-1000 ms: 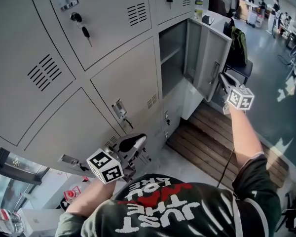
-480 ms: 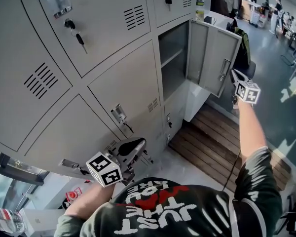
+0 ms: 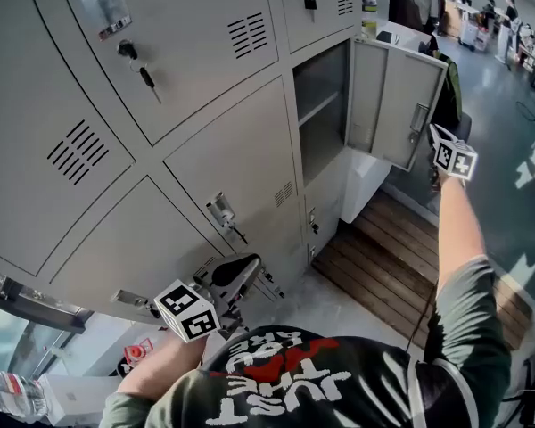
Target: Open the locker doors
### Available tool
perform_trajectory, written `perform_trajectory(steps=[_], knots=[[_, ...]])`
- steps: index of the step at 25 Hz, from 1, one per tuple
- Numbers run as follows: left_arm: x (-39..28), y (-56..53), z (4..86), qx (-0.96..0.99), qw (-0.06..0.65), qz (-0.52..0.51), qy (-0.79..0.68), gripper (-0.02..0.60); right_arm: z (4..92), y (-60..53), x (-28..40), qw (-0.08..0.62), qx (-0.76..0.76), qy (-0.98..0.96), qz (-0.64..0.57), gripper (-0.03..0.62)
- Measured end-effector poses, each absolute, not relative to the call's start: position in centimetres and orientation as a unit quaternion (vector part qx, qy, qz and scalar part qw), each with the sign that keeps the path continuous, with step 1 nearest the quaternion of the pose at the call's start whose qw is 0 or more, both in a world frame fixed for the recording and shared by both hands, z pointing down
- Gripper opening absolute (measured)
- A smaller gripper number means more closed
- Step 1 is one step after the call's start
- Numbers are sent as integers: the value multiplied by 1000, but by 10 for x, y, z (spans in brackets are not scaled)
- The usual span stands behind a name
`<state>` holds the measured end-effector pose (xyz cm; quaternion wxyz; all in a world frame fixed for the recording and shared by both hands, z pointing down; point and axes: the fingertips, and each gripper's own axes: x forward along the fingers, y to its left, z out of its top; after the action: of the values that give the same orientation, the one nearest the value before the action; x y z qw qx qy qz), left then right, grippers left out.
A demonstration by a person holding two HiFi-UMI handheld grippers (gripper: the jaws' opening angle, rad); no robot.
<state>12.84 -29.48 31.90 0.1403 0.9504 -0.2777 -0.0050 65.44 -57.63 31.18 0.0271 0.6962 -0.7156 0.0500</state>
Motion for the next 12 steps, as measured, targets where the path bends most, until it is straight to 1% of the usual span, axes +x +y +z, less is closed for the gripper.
perform_trajectory(steps=[5,9,12], knots=[[127,-298,318,948,143,-8,-283,8,314,-573,654,20,695,-717,51,43],[135,-302,317,954,133,-7,-268,8,309,-544,605,30,663,-747,38,43],[148,-305,317,959,129,-9,-251,8,319,-511,567,22,633,-772,54,43]])
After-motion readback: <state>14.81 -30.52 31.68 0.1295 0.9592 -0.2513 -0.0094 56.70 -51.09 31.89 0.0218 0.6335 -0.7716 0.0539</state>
